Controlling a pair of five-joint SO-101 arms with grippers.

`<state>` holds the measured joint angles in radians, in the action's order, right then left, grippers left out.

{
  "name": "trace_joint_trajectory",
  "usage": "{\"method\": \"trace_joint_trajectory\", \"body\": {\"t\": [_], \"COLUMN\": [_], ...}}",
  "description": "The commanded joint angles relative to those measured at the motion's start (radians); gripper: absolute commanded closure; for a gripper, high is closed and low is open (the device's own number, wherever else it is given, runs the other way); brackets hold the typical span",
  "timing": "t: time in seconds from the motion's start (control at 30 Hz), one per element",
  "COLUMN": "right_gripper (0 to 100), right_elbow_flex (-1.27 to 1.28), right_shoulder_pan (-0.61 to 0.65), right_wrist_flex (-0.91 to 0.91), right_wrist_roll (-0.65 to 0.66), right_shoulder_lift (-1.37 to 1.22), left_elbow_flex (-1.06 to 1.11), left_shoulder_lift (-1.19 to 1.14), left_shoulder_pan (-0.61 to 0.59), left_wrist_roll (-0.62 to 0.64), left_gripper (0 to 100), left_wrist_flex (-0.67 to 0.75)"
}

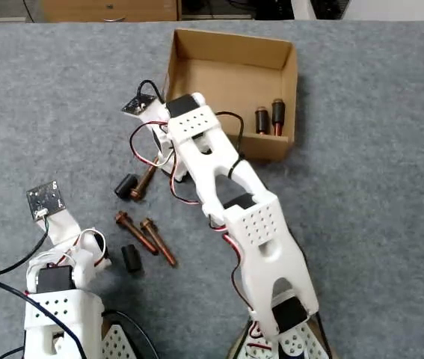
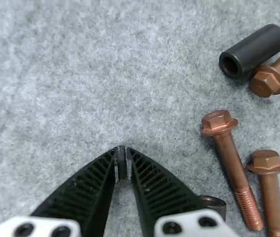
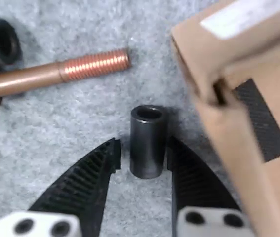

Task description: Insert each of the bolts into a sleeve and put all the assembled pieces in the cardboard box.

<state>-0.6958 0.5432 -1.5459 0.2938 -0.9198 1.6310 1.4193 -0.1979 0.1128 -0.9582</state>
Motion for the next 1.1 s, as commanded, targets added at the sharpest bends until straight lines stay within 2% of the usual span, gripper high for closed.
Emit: {"method": "trace_joint_trajectory", "body": {"t": [0.0,0.13,0.37,0.57,0.7,0.8,1.07], "right_gripper": [85.3,99.8,99.7,99.7,99.7,99.7,99.7], "right_elbow_flex": [-0.016,-0.038,-0.111,-0.326,-0.423,-0.403,-0.191], "right_shoulder_pan": [-0.030,-0.028,-0.022,0.007,-0.008,-0.004,-0.024], "right_wrist_flex": [0.006,0.002,-0.052,-0.241,-0.242,-0.242,-0.242], "right_wrist_roll": [0.008,0.008,0.008,0.000,-0.002,-0.009,-0.133], "right_shoulder_lift": [-0.007,-0.008,-0.005,-0.005,0.036,0.136,0.550], "left_elbow_flex": [-0.038,-0.038,-0.038,-0.038,-0.038,-0.038,-0.038], "left_shoulder_lift": [0.008,0.008,0.007,0.007,0.007,0.007,0.007], "left_shoulder_pan": [-0.011,-0.011,-0.011,-0.011,-0.011,-0.011,-0.011], "left_wrist_roll": [-0.008,-0.008,-0.011,-0.011,-0.009,-0.009,-0.006], "left_gripper": [98,98,98,98,98,98,98], "left_wrist_flex": [0.011,0.011,0.011,0.011,0.011,0.012,0.012]}}
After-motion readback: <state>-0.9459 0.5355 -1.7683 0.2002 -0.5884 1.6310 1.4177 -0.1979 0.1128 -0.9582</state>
